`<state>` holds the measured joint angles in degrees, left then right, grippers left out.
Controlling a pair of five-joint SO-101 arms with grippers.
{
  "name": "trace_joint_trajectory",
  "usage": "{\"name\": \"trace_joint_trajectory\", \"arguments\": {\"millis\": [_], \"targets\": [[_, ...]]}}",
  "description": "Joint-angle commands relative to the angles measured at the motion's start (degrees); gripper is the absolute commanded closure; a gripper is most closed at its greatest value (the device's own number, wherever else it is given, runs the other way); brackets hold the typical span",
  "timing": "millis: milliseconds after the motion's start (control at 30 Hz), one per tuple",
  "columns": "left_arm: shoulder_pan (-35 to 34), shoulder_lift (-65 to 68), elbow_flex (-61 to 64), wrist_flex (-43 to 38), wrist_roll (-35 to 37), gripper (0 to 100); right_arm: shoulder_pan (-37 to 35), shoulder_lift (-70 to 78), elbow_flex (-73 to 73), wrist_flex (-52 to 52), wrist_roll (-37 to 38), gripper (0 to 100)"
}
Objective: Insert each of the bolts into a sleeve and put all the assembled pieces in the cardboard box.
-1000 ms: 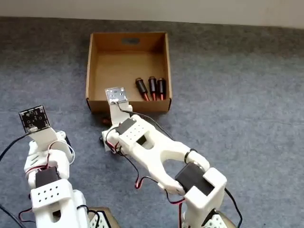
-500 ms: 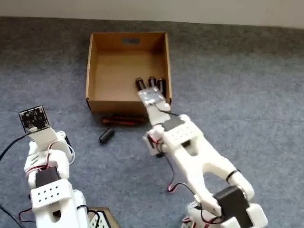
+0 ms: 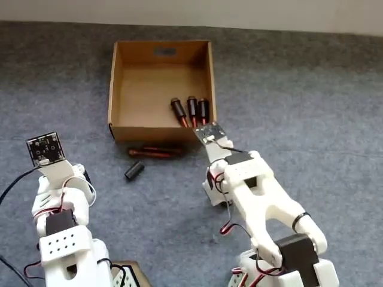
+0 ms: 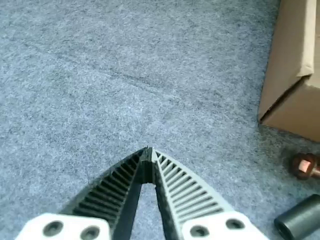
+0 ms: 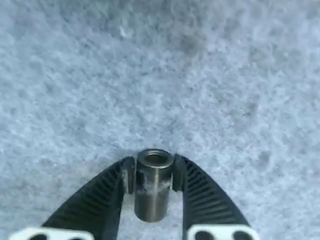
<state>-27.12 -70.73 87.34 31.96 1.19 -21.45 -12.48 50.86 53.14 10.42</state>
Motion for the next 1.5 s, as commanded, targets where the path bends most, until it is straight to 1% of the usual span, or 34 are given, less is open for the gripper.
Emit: {"name": "trace_joint_trajectory", "arguments": {"millis": [0,133,300,367,467,600,700,800,867,933,1000,1100,1167,1233,1333,1467], "targets": [[1.2,0.0,-1.1,-1.0,0.2,99,0.9,1.3,0.1,1.5,0.8,86.8],[1.2,0.0,-1.1,-1.0,0.2,99,0.9,3.4,-0.4,5.1,0.9,86.8],[1.2,0.0,-1.1,-1.0,0.2,99,0.9,5.0,-0.4,5.4,0.9,87.5],[1.2,0.0,-1.1,-1.0,0.2,99,0.9,5.1,-0.2,5.4,1.1,90.5],[1.2,0.0,-1.1,-1.0,0.2,99,0.9,4.7,-0.4,5.1,3.4,99.0],[1.2,0.0,-1.1,-1.0,0.2,99,1.1,3.7,-1.0,2.2,3.4,99.3],[1.3,0.0,-1.1,-0.9,0.2,99,2.4,-2.6,-0.7,2.2,3.3,99.3],[1.6,0.0,-1.1,-0.5,0.2,99,4.9,-14.5,-0.1,1.8,3.3,99.3],[4.2,0.3,-1.6,0.4,0.2,99,6.0,-23.0,1.4,1.8,0.9,99.3],[7.9,0.6,-3.6,3.6,-1.5,99,5.6,-30.2,3.0,1.8,-2.0,99.3],[11.7,0.7,-7.9,9.1,-5.7,99,4.5,-36.1,4.7,2.1,-4.5,99.3],[15.6,0.8,-14.1,17.0,-6.3,99,4.5,-42.2,7.1,2.1,-8.2,99.3],[17.0,0.9,-16.0,18.6,-7.1,99,4.6,-45.2,8.9,2.1,-9.8,99.3],[18.7,2.2,-16.7,18.7,-10.5,99,4.6,-48.0,10.7,1.9,-11.3,99.3],[20.4,9.1,-19.3,18.7,-15.8,99,4.6,-51.2,13.1,1.7,-12.7,99.3],[20.5,25.7,-28.7,19.9,-16.4,99,4.5,-54.8,18.9,-2.1,-12.8,99.3]]}}
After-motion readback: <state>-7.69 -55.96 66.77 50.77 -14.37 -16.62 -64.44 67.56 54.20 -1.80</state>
